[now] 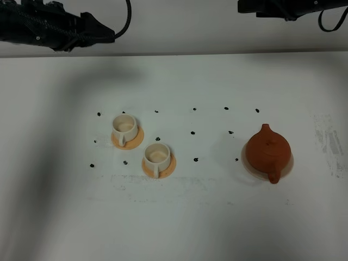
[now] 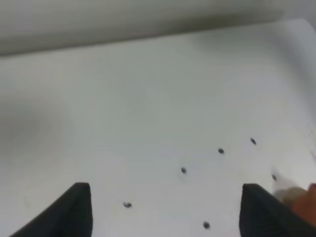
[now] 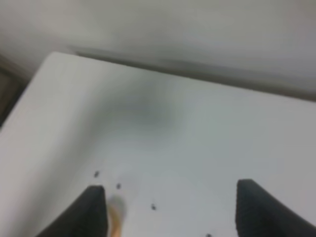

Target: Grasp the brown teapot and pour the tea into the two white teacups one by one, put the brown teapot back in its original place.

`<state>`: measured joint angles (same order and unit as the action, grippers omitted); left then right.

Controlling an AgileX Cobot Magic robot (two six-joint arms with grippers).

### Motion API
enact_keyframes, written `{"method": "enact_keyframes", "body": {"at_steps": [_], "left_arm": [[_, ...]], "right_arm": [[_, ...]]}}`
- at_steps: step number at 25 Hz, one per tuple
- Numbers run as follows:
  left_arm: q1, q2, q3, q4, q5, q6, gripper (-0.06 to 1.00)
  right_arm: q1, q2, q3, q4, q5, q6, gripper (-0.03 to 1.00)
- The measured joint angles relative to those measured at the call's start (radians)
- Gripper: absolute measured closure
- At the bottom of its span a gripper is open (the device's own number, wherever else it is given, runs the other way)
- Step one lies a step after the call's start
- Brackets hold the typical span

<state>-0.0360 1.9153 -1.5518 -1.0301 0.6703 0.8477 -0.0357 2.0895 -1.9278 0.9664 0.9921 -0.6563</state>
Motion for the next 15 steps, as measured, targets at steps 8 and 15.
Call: {"method": "enact_keyframes", "body": {"at_steps": [8,15], "left_arm": [[-0.002,-0.201,0.25,0.023,-0.202,0.102,0.35],[-0.002,-0.432,0.496,0.023,-0.351,0.138,0.35]], "right_arm": [[0.003,-0.12,0.0,-0.211,0.056,0.046,0.43],[0.003,-0.26,0.0,-0.43,0.113,0.122,0.43]]}}
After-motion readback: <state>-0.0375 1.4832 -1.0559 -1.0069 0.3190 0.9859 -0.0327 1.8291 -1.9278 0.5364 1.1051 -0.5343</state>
